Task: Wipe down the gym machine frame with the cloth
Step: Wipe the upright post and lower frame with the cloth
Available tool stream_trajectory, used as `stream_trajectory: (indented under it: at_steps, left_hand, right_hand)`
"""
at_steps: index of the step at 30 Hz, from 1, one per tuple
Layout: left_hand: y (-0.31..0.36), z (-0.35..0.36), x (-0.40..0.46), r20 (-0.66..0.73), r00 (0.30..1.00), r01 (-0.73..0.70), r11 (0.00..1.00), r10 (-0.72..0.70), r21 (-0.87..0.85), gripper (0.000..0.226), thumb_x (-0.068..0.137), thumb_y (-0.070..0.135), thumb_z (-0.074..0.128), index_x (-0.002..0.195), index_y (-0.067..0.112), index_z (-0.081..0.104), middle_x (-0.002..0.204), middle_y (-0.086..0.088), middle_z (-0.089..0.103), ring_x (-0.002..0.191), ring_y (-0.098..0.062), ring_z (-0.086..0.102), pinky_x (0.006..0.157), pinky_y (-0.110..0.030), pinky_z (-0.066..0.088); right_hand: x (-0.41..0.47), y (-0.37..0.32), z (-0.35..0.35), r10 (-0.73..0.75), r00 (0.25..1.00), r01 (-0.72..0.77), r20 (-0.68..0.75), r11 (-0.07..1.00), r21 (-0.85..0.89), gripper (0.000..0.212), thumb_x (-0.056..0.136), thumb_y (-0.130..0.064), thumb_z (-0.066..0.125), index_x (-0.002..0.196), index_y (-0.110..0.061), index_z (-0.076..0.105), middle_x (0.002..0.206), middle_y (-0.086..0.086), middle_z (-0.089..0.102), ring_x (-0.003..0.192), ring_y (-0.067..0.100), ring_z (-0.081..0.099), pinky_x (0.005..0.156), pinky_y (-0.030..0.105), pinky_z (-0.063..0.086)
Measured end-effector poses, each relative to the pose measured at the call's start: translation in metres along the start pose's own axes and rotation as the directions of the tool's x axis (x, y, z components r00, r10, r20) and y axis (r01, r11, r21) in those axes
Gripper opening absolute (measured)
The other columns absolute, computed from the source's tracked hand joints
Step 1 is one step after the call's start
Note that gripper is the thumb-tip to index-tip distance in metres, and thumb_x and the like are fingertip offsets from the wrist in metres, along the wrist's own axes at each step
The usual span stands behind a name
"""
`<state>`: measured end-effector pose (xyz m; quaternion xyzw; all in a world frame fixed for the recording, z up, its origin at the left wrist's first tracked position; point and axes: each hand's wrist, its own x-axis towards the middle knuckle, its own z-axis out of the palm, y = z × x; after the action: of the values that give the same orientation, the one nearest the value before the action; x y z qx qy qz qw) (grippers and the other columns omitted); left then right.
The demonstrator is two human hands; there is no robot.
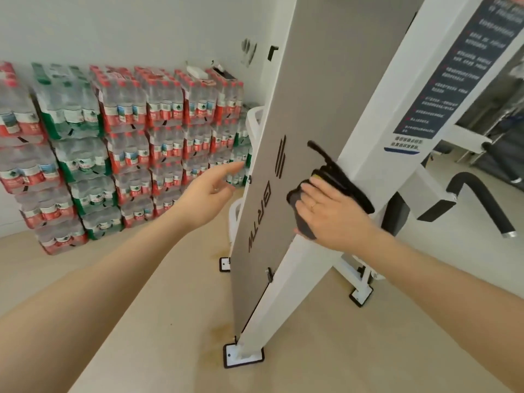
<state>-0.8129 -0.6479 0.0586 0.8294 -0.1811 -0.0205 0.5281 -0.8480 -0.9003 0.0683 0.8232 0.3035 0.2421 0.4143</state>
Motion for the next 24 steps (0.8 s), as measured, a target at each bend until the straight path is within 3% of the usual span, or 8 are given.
stream_trajectory:
  at_steps: [3, 7, 10, 12, 17, 20, 24]
  left_hand:
    - [0.004, -0.003, 0.024, 0.048, 0.997, -0.056, 0.998, 0.058, -0.042, 0.049, 0.095, 0.006, 0.039, 0.136, 0.032, 0.039, 0.13, 0.015, 0.044, 0.107, -0.005, 0.052, 0.091, -0.025, 0.039]
    - [0.016, -0.004, 0.058, 0.159, 0.972, -0.162, 0.984, 0.172, -0.071, 0.049, 0.094, 0.005, 0.041, 0.137, 0.03, 0.039, 0.135, 0.013, 0.044, 0.108, -0.003, 0.052, 0.097, -0.024, 0.039]
    - [0.033, -0.008, 0.081, 0.262, 0.927, -0.257, 0.963, 0.269, -0.081, 0.052, 0.096, 0.006, 0.039, 0.14, 0.032, 0.032, 0.136, 0.016, 0.041, 0.107, 0.0, 0.048, 0.081, -0.002, 0.035]
    - [0.051, -0.02, 0.1, 0.329, 0.872, -0.351, 0.932, 0.362, -0.094, 0.057, 0.096, 0.003, 0.036, 0.143, 0.034, 0.024, 0.135, 0.017, 0.039, 0.117, -0.004, 0.044, 0.08, -0.001, 0.034]
    - [0.119, -0.045, 0.154, 0.401, 0.662, -0.667, 0.742, 0.633, -0.07, 0.063, 0.091, -0.006, 0.035, 0.146, 0.02, 0.018, 0.151, 0.0, 0.025, 0.139, -0.013, 0.024, 0.106, -0.011, 0.016]
    - [0.165, -0.048, 0.178, 0.349, 0.529, -0.823, 0.568, 0.774, -0.01, 0.068, 0.088, -0.005, 0.038, 0.147, 0.02, 0.015, 0.156, 0.001, 0.008, 0.143, -0.012, 0.008, 0.107, -0.011, 0.004]
    - [0.217, -0.049, 0.199, 0.222, 0.425, -0.902, 0.43, 0.878, 0.027, 0.072, 0.085, -0.006, 0.04, 0.148, 0.017, 0.013, 0.157, -0.001, 0.002, 0.142, -0.015, 0.009, 0.109, -0.018, 0.012]
  right_hand:
    - [0.003, 0.05, -0.025, 0.299, 0.935, -0.314, -0.19, 0.948, -0.055, 0.048, 0.094, -0.042, 0.039, 0.109, -0.005, 0.067, 0.114, 0.012, 0.067, 0.122, 0.028, 0.053, 0.114, 0.04, 0.013]
    - [0.006, 0.042, -0.039, 0.526, 0.844, -0.535, -0.104, 0.839, -0.097, 0.059, 0.097, -0.049, 0.026, 0.133, -0.009, 0.051, 0.14, 0.007, 0.049, 0.135, 0.022, 0.03, 0.115, 0.042, 0.002]
    - [0.015, 0.031, -0.041, 0.66, 0.748, -0.658, -0.066, 0.726, -0.199, 0.063, 0.097, -0.05, 0.025, 0.142, -0.009, 0.038, 0.149, 0.006, 0.036, 0.138, 0.02, 0.025, 0.116, 0.041, 0.0]
    - [0.032, 0.045, -0.048, 0.744, 0.657, -0.744, -0.118, 0.616, -0.261, 0.063, 0.096, -0.049, 0.028, 0.143, -0.008, 0.036, 0.15, 0.006, 0.033, 0.139, 0.019, 0.024, 0.116, 0.041, 0.001]
    - [0.079, 0.125, -0.085, 0.821, 0.461, -0.869, -0.336, 0.341, -0.359, 0.059, 0.096, -0.045, 0.036, 0.141, -0.007, 0.039, 0.149, 0.007, 0.036, 0.138, 0.021, 0.028, 0.114, 0.044, 0.009]
    - [0.097, 0.169, -0.106, 0.814, 0.418, -0.887, -0.404, 0.268, -0.377, 0.061, 0.094, -0.045, 0.041, 0.141, -0.007, 0.04, 0.148, 0.007, 0.037, 0.137, 0.023, 0.031, 0.112, 0.044, 0.014]
    - [0.102, 0.17, -0.106, 0.814, 0.367, -0.918, -0.45, 0.237, -0.319, 0.061, 0.094, -0.039, 0.044, 0.144, -0.005, 0.033, 0.151, 0.011, 0.031, 0.139, 0.023, 0.022, 0.113, 0.044, 0.016]
